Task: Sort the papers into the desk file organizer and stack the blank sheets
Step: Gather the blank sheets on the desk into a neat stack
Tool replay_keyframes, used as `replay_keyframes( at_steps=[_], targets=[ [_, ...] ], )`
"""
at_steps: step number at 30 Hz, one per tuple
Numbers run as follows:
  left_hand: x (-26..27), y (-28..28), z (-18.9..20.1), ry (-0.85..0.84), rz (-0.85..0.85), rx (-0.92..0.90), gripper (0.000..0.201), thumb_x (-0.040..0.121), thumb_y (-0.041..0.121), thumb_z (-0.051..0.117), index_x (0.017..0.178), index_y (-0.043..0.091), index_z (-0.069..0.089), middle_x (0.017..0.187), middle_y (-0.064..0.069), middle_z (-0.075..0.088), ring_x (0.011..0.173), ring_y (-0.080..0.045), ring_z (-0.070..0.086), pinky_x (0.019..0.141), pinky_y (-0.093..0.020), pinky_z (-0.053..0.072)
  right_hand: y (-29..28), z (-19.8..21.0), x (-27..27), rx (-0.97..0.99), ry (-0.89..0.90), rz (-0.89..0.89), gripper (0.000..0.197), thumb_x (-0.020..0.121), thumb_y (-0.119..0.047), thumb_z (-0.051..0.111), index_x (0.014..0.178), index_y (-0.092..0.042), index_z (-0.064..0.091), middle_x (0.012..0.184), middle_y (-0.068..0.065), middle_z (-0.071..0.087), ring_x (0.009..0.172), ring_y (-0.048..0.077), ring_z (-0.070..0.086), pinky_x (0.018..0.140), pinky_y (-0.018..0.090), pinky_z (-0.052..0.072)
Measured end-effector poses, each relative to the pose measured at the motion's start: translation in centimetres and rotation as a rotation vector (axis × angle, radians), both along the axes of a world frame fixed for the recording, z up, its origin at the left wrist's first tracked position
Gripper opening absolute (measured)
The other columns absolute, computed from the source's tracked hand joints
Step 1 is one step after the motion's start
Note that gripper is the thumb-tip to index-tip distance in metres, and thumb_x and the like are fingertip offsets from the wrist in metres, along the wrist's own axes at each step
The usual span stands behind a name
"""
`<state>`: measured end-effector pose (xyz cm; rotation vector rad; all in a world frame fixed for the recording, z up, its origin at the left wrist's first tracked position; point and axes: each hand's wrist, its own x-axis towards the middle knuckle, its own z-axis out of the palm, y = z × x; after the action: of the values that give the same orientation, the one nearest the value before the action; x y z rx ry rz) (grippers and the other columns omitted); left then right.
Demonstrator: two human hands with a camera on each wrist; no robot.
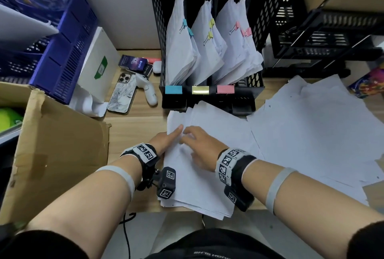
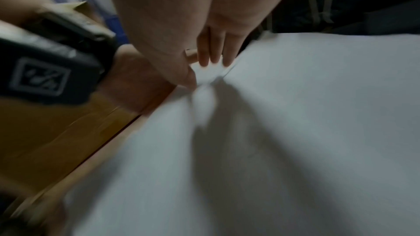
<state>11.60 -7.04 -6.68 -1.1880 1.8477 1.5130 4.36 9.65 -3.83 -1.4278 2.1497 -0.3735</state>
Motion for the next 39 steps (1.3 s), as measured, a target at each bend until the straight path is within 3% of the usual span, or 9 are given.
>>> replay_keyframes(
  at_steps=[3,7,11,16,24,30,33,36,39],
  targets=[
    [0.6,-0.2,-0.6,0.044,-0.104,-0.026,0.061,0.075,0.06,0.076,0.118,0.017,0.069,0.113,-0.001,0.072,0.101,-0.021,0.068,0.096,-0.038,0.053,2.2,-0.1,-1.5,0.04,0.155,-0.311,0.052,0.082,-0.013,0.061,0.129,-0.022,0.043,0.137,0.005,0.036,0.122,0.027,0.045,0.094,0.039,0.048],
    [0.0,0.6,-0.7,-0.005,-0.198,-0.153,0.052,0.075,0.044,0.082,0.113,0.013,0.068,0.108,-0.003,0.072,0.096,-0.024,0.068,0.089,-0.036,0.055,5.6,-1.0,-3.3,0.522,0.085,-0.821,0.062,0.083,-0.026,0.056,0.137,-0.013,0.027,0.139,0.01,0.027,0.128,0.028,0.032,0.088,0.043,0.047],
    [-0.6,1.3,-0.4,-0.031,-0.215,-0.161,0.053,0.074,0.045,0.082,0.112,0.014,0.065,0.106,-0.004,0.071,0.093,-0.024,0.068,0.074,-0.031,0.053,7.2,-1.7,-3.2,0.633,-0.012,-0.872,0.054,0.086,-0.029,0.051,0.132,-0.009,0.032,0.134,0.013,0.03,0.128,0.029,0.03,0.086,0.041,0.045],
    [-0.8,1.5,-0.6,-0.055,-0.275,-0.167,0.062,0.076,0.041,0.082,0.125,0.008,0.06,0.12,-0.008,0.068,0.107,-0.029,0.065,0.091,-0.037,0.053,6.0,-1.8,-2.1,0.443,-0.116,-0.64,0.027,0.083,-0.024,0.049,0.107,-0.013,0.041,0.131,0.01,0.038,0.123,0.03,0.036,0.092,0.04,0.045],
    [1.6,-2.9,1.6,0.095,0.014,0.004,0.05,0.071,0.037,0.088,0.111,0.017,0.066,0.105,-0.004,0.074,0.092,-0.021,0.07,0.077,-0.033,0.057,4.2,-1.4,-3.4,0.093,-0.484,-0.957,0.075,0.08,-0.022,0.067,0.145,-0.012,0.03,0.133,0.009,0.049,0.115,0.026,0.056,0.096,0.035,0.046],
    [1.0,-4.3,6.6,0.495,0.323,0.181,0.052,0.076,0.004,0.082,0.125,0.005,0.063,0.12,-0.014,0.072,0.11,-0.033,0.069,0.089,-0.039,0.057,-0.3,4.1,-5.3,-0.464,-0.572,-0.933,0.035,0.08,0.001,0.057,0.107,-0.019,0.067,0.099,-0.003,0.07,0.091,0.011,0.066,0.08,0.014,0.051],
    [0.2,-4.6,8.6,0.681,0.371,0.217,0.059,0.076,0.002,0.08,0.131,0.004,0.059,0.125,-0.014,0.07,0.115,-0.03,0.067,0.097,-0.041,0.054,-1.6,6.6,-6.3,-0.626,-0.574,-0.98,0.028,0.075,0.0,0.055,0.086,-0.022,0.067,0.099,0.008,0.068,0.087,0.017,0.063,0.082,0.025,0.053],
    [0.0,-3.9,8.8,0.705,0.357,0.18,0.06,0.071,0.009,0.085,0.126,0.003,0.062,0.12,-0.014,0.072,0.114,-0.03,0.067,0.094,-0.038,0.056,-1.2,6.5,-6.1,-0.625,-0.581,-1.051,0.032,0.074,0.008,0.053,0.084,-0.021,0.063,0.089,0.007,0.066,0.077,0.013,0.059,0.072,0.027,0.048],
    [0.6,-3.0,6.6,0.645,0.302,0.163,0.049,0.069,0.015,0.089,0.114,0.007,0.07,0.116,-0.015,0.073,0.115,-0.036,0.066,0.102,-0.05,0.05,0.2,4.4,-5.1,-0.517,-0.657,-1.069,0.033,0.071,0.011,0.053,0.082,-0.019,0.061,0.081,0.002,0.064,0.082,0.02,0.056,0.075,0.031,0.046]
  ],
)
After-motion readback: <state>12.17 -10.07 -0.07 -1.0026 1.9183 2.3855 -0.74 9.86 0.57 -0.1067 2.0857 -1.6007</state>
